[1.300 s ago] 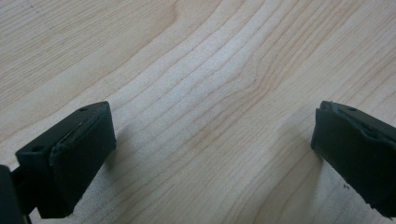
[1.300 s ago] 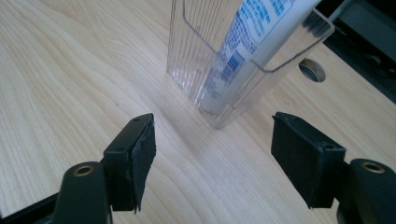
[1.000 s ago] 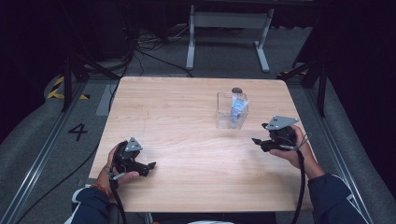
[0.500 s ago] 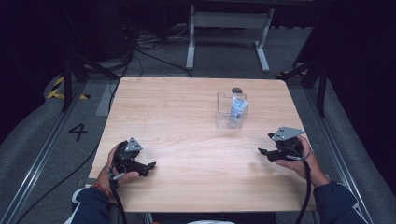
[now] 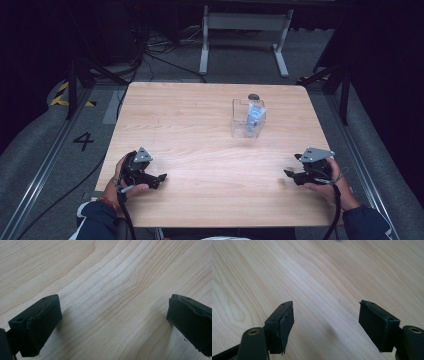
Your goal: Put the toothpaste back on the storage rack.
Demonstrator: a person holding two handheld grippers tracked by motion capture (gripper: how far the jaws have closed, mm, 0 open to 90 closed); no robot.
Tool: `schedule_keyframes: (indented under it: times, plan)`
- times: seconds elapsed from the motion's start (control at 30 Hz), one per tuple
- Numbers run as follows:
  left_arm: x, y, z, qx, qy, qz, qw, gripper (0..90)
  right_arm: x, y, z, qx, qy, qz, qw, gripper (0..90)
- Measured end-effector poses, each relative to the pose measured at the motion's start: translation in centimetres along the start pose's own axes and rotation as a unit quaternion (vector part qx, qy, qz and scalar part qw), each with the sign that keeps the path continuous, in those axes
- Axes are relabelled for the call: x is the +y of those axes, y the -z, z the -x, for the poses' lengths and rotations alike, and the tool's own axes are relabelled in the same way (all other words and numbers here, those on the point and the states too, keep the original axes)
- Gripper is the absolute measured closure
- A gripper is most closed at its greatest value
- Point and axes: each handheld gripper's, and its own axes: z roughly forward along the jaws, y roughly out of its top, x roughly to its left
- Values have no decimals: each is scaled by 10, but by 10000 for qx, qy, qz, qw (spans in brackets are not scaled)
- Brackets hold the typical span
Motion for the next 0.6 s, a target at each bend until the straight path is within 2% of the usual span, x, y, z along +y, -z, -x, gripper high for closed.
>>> schedule_keyframes:
  times: [0.4,0.6]
  plan:
    - [0,0,0,0,2,1,10000,2,-27,7,-2,116,-191,8,9997,284]
    - [0,0,0,1,3,1,10000,2,-42,11,-3,145,-348,121,9992,292]
